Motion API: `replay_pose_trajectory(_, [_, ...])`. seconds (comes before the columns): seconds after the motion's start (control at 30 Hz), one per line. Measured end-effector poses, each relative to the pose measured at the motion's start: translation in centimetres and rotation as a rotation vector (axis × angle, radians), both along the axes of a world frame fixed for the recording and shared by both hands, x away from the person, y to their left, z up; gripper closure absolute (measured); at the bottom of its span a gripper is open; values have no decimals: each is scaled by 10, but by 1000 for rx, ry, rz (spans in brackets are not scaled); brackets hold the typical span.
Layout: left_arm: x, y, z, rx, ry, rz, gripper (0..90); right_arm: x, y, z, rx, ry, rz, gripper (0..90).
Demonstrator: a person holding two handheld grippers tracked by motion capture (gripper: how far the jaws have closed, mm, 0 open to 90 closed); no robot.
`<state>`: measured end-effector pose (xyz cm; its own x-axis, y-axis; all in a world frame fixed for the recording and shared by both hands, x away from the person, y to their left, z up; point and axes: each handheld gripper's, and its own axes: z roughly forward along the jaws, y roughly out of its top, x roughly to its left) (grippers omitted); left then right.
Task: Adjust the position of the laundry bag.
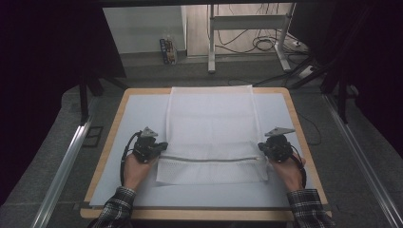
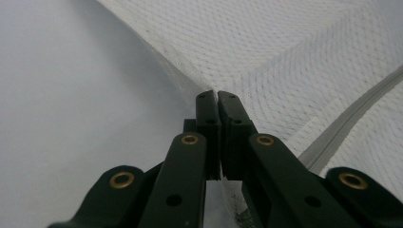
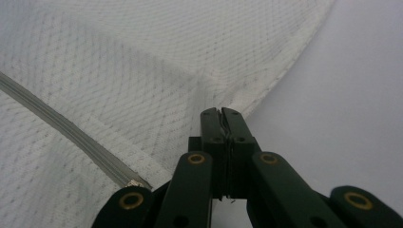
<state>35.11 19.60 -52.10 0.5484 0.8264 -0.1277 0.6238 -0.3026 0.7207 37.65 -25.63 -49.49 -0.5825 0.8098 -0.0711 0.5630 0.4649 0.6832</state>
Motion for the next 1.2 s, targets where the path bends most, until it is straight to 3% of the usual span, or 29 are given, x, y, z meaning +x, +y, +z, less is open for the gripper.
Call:
replay_pose_trajectory(0.4, [-18,3,3,20,22,-26,886,-21,1,6,-15,-7,53,885])
replay_pose_trajectory(0.7, [-29,-3,3,92,15,-56,886,-31,1,7,-24,-1,65,884])
replay_pose_trajectory(1.2, [-50,3,-1,64,42,-42,885,-50,4,4,-44,31,111,880])
